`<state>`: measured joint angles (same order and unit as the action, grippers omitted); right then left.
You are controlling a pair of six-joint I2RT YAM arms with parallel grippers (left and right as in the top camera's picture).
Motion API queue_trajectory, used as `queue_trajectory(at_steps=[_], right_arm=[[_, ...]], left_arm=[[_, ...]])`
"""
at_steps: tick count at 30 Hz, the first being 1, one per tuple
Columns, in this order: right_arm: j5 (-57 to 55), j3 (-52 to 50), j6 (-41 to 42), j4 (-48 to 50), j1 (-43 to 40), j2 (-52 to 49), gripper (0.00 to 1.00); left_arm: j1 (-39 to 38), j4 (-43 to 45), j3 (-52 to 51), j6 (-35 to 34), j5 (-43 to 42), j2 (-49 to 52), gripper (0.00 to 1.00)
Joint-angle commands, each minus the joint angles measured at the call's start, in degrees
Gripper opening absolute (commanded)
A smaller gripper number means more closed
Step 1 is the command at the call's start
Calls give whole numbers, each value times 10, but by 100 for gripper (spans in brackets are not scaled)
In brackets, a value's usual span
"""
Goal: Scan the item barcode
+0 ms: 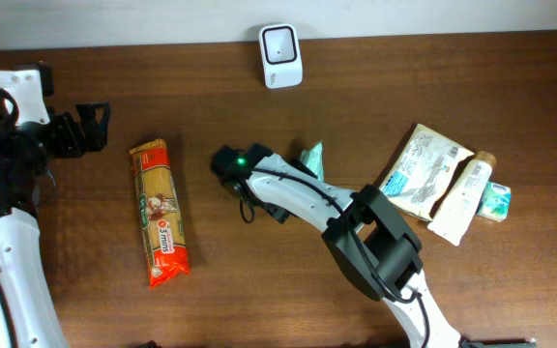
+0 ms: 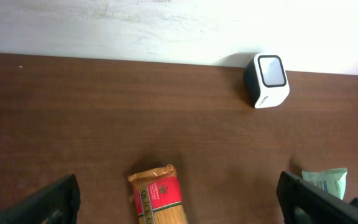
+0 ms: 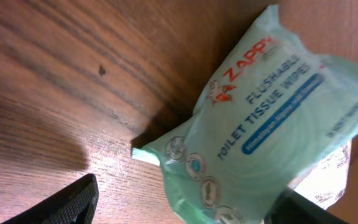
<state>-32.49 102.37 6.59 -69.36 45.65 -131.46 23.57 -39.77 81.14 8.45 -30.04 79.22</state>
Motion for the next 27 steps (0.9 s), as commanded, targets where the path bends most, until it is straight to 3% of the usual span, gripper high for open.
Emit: queue_trajectory(at_steps=[1,4,6,9,12,14,19,20,21,22,24,25,27], right_arm=[[-16,61,21,-19,0,3,81],[24,146,9,-33,-2,3,82],[47,210,75,-80,-41,3,86],[307,238,62,-125,-191,2,86],[540,177,-19,-103,-323,1,85],[641,113,-68,-62,-358,1,80],[652,-15,-66,44,-356,0,72],[653,-31,-66,70,-356,-1,64],[652,-45,-66,96,-356,-1,51],[652,-55,-69,119,-356,-1,33],[653,-57,-82,139,-355,-1,10],[653,-57,-90,142,-356,-1,4],[653,-47,-107,134,-356,1,4]], left_arm=[[-2,1,5,-5,-6,-5,99],[-2,1,5,-5,-6,-5,99],[-2,1,5,-5,-6,-5,99],[-2,1,5,-5,-6,-5,99],[-2,1,5,-5,-6,-5,99],[-2,1,5,-5,-6,-5,99],[-2,1,5,-5,-6,-5,99],[-2,1,5,-5,-6,-5,99],[-2,1,5,-5,-6,-5,99],[-2,1,5,-5,-6,-5,99],[-2,1,5,-5,-6,-5,99],[-2,1,5,-5,-6,-5,99],[-2,1,5,-5,-6,-5,99]])
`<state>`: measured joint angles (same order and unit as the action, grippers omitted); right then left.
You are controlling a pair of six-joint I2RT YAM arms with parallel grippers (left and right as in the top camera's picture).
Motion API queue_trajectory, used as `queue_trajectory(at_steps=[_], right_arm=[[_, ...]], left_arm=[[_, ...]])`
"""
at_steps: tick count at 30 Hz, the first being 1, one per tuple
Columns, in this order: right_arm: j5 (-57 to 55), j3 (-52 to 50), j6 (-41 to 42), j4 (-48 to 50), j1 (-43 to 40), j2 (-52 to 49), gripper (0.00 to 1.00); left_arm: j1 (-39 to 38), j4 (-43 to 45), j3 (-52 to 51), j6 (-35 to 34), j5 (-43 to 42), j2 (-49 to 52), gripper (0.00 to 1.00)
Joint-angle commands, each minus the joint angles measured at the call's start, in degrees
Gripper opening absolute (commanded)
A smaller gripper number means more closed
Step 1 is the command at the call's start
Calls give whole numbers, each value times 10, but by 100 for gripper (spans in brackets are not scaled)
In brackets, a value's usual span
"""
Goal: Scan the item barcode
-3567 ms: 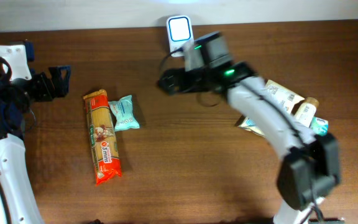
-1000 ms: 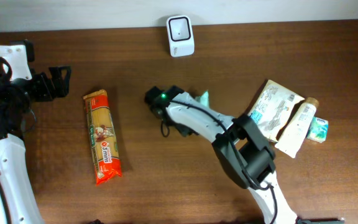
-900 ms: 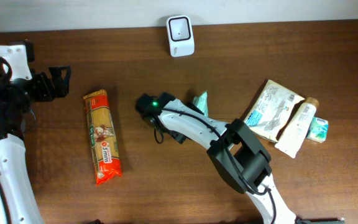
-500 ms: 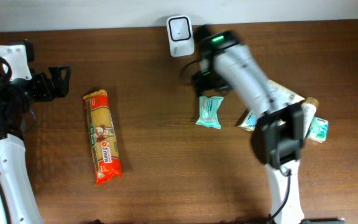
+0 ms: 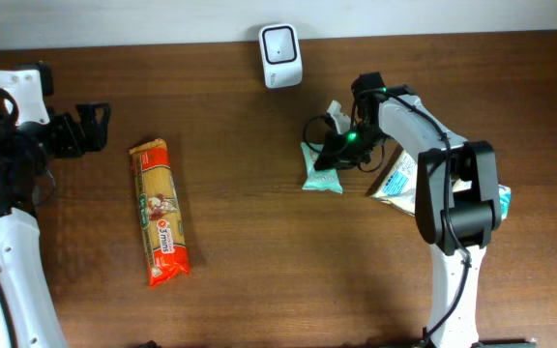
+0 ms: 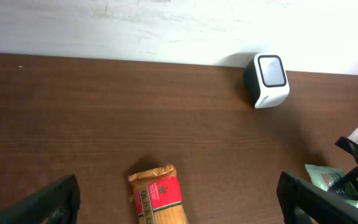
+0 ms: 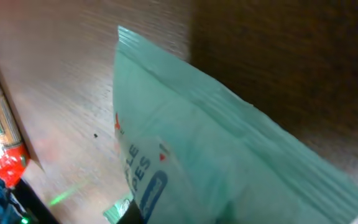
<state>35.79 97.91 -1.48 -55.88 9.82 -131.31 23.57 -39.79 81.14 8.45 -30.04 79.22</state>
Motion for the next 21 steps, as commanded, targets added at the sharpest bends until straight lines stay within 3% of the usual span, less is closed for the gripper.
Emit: queue_trajectory(at_steps=[1,2,5,8,9,15,16,17,18,21], right_arm=[[-36,16,-28,-16,3,3,4],[-64,38,-28,-35,5,14,4],[-304,115,14,-109,64,55,4],[-669,131,147,-168,190,37,4],[-737,131,170,-191,222,16,4],[-751,130,178,-202,250,-62,7],[-726,130,176,-199,258,-62,20],[-699,130,152,-198,267,-62,44],[-681,130,134,-198,277,-62,59],[-679,130,118,-206,332,-62,81]], left_arm=[[-2,1,5,-5,-6,-5,99],[-2,1,5,-5,-6,-5,99],[-2,1,5,-5,-6,-5,99],[-2,1,5,-5,-6,-5,99],[-2,1,5,-5,-6,-5,99],[-2,1,5,-5,-6,-5,99],[-2,1,5,-5,-6,-5,99],[-2,1,5,-5,-6,-5,99],[-2,1,5,-5,-6,-5,99],[-2,1,5,-5,-6,-5,99]])
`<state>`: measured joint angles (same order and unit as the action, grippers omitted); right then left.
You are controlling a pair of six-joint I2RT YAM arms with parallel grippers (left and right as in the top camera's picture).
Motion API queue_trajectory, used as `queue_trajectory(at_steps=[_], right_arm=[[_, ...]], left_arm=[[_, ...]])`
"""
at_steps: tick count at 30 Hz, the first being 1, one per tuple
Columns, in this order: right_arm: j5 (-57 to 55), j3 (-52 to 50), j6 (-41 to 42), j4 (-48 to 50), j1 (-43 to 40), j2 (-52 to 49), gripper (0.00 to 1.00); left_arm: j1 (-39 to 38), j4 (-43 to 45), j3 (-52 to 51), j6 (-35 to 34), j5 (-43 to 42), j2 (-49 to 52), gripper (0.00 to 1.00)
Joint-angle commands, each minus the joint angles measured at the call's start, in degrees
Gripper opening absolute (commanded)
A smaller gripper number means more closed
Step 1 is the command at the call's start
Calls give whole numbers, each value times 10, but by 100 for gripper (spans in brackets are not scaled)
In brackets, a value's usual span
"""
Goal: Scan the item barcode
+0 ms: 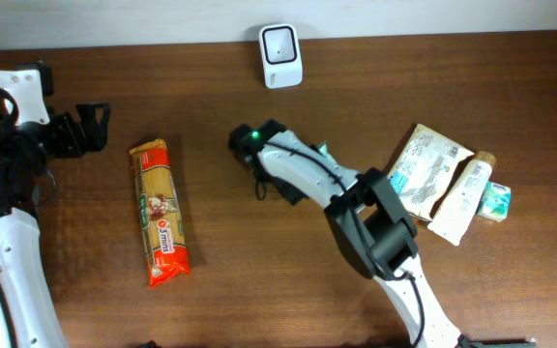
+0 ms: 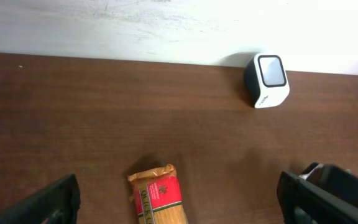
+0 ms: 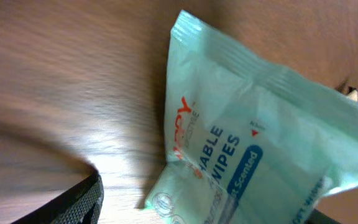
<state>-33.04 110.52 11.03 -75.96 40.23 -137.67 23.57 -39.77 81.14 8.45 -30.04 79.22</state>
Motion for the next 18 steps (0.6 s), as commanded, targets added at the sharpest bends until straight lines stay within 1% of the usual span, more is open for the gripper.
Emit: queue_trajectory(at_steps=[1,3,5,7,9,10,11,13,14,15,16,17,18], right_arm=[[9,4,-7,-11,43,1,84],[16,16,2,-19,60,2,90],[92,70,4,-44,62,9,91],[144,133,3,-57,50,18,91],[221,205,3,-88,11,21,90],[258,223,1,-99,-10,21,89],[305,228,-8,-107,-41,21,86],[347,228,-34,-121,-92,21,69],[379,228,-49,-123,-111,21,52],[395,228,-53,-123,-118,21,40],[401,225,-53,-122,-126,21,19],[401,222,-53,-119,-128,21,15],[399,208,-52,-107,-128,20,13]], left_arm=[[-2,1,5,-5,-6,-5,99],[-2,1,5,-5,-6,-5,99],[-2,1,5,-5,-6,-5,99],[-2,1,5,-5,-6,-5,99],[-2,1,5,-5,-6,-5,99],[-2,1,5,-5,-6,-5,99],[-2,1,5,-5,-6,-5,99],[-2,1,5,-5,-6,-5,99],[-2,1,5,-5,-6,-5,99],[-2,1,5,-5,-6,-5,99],[-2,1,5,-5,-6,-5,99],[-2,1,5,-5,-6,-5,99],[-2,1,5,-5,-6,-5,99]])
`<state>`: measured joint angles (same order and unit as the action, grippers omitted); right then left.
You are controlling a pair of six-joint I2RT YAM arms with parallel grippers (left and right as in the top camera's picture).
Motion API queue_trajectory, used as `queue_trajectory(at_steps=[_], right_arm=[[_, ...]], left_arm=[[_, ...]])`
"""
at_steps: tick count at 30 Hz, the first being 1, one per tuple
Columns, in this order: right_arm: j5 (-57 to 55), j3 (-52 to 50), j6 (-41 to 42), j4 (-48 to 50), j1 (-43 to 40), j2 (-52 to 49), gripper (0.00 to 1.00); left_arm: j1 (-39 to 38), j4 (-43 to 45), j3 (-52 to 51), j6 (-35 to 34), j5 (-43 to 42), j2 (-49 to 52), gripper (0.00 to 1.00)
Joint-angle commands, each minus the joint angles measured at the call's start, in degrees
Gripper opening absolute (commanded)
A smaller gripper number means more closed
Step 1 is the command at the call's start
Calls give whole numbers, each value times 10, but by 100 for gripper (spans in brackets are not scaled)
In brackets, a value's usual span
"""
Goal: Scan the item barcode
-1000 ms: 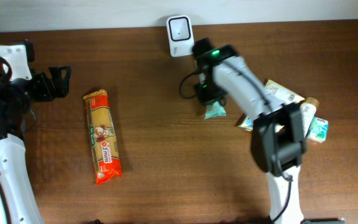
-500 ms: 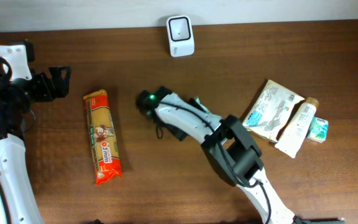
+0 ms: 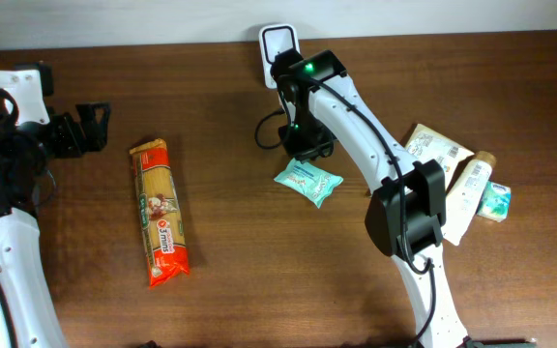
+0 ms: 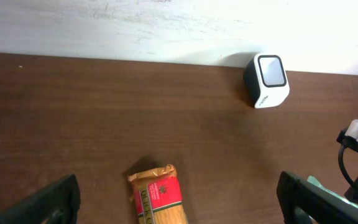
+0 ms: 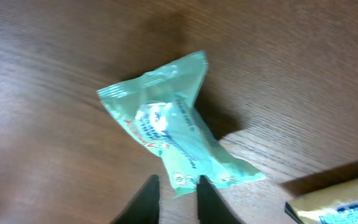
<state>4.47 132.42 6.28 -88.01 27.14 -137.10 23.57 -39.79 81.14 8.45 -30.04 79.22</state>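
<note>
A teal pack of toilet wipes (image 3: 308,181) lies flat on the brown table, front of the white barcode scanner (image 3: 280,43) that stands at the back edge. My right gripper (image 3: 303,145) hovers just behind the pack, between it and the scanner. In the right wrist view its fingers (image 5: 148,199) stand a narrow gap apart, and the pack (image 5: 179,137) lies below them on the wood, not clamped. My left gripper (image 3: 90,126) is wide open and empty at the far left. The left wrist view shows the scanner (image 4: 267,79).
A red-and-orange spaghetti pack (image 3: 160,213) lies left of centre, also seen as the pasta pack (image 4: 160,196). At the right lie a printed pouch (image 3: 428,164) and a white tube (image 3: 462,198). The wall runs along the table's back edge.
The right gripper was wide open and low beside the wipes pack left of centre. Now it is higher, near the scanner, fingers narrowed. The pack lies slightly nearer the front. Left arm unchanged.
First my right gripper was wide open, low against the wipes pack at the table's middle. Then the pack filled the wrist view near the scanner's right. Then the gripper was wide open beside it again. Now the pack lies below the raised gripper.
</note>
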Motion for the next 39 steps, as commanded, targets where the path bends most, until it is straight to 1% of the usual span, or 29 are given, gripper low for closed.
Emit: queue_trajectory(at_steps=[1,2,4,5,7,8,9,10,11,12,13,14,16,17,18,19,20,21,22,26,27,28,29,30,31,33,36,37,39], right_arm=[[24,-21,-5,19,3,13,11],[24,-50,-5,36,3,13,9],[24,-117,-3,87,3,13,9],[21,-170,-3,140,1,13,9],[-3,-238,0,206,-2,12,9],[-2,-261,0,224,-3,12,9],[-2,-265,-1,224,-2,12,12],[-1,-260,-1,221,-2,14,23],[11,-239,-24,204,-2,14,45],[16,-214,-30,184,-3,14,57],[15,-182,-32,162,-3,14,62],[15,-113,-51,108,-3,14,64],[13,1,-61,15,-3,14,64],[13,20,-61,-4,-5,14,64],[13,33,-61,-31,-9,14,60],[7,28,-58,-58,-17,13,42],[7,14,-52,-64,-21,13,21],[6,-5,-44,-63,-25,13,6],[-5,-32,-39,-61,-28,12,4],[-7,-141,-39,-6,-32,12,4],[-7,-164,-39,16,-34,12,4],[-10,-213,-39,63,-37,11,4],[-17,-233,-39,84,-38,10,4],[-17,-248,-43,104,-38,10,5],[-17,-250,-46,112,-38,10,10],[-17,-240,-55,122,-38,10,15],[-10,-190,-56,108,-38,10,18],[6,-149,-71,86,-38,11,19],[11,-42,-78,26,-46,11,32]], left_arm=[[-2,1,5,-5,-6,-5,99],[-2,1,5,-5,-6,-5,99],[-2,1,5,-5,-6,-5,99],[-2,1,5,-5,-6,-5,99],[-2,1,5,-5,-6,-5,99],[-2,1,5,-5,-6,-5,99],[-2,1,5,-5,-6,-5,99],[-2,1,5,-5,-6,-5,99],[-2,1,5,-5,-6,-5,99],[-2,1,5,-5,-6,-5,99],[-2,1,5,-5,-6,-5,99],[-2,1,5,-5,-6,-5,99],[-2,1,5,-5,-6,-5,99],[-2,1,5,-5,-6,-5,99],[-2,1,5,-5,-6,-5,99],[-2,1,5,-5,-6,-5,99],[-2,1,5,-5,-6,-5,99],[-2,1,5,-5,-6,-5,99],[-2,1,5,-5,-6,-5,99],[-2,1,5,-5,-6,-5,99],[-2,1,5,-5,-6,-5,99],[-2,1,5,-5,-6,-5,99],[-2,1,5,-5,-6,-5,99],[-2,1,5,-5,-6,-5,99],[-2,1,5,-5,-6,-5,99],[-2,1,5,-5,-6,-5,99],[-2,1,5,-5,-6,-5,99],[-2,1,5,-5,-6,-5,99],[-2,1,5,-5,-6,-5,99]])
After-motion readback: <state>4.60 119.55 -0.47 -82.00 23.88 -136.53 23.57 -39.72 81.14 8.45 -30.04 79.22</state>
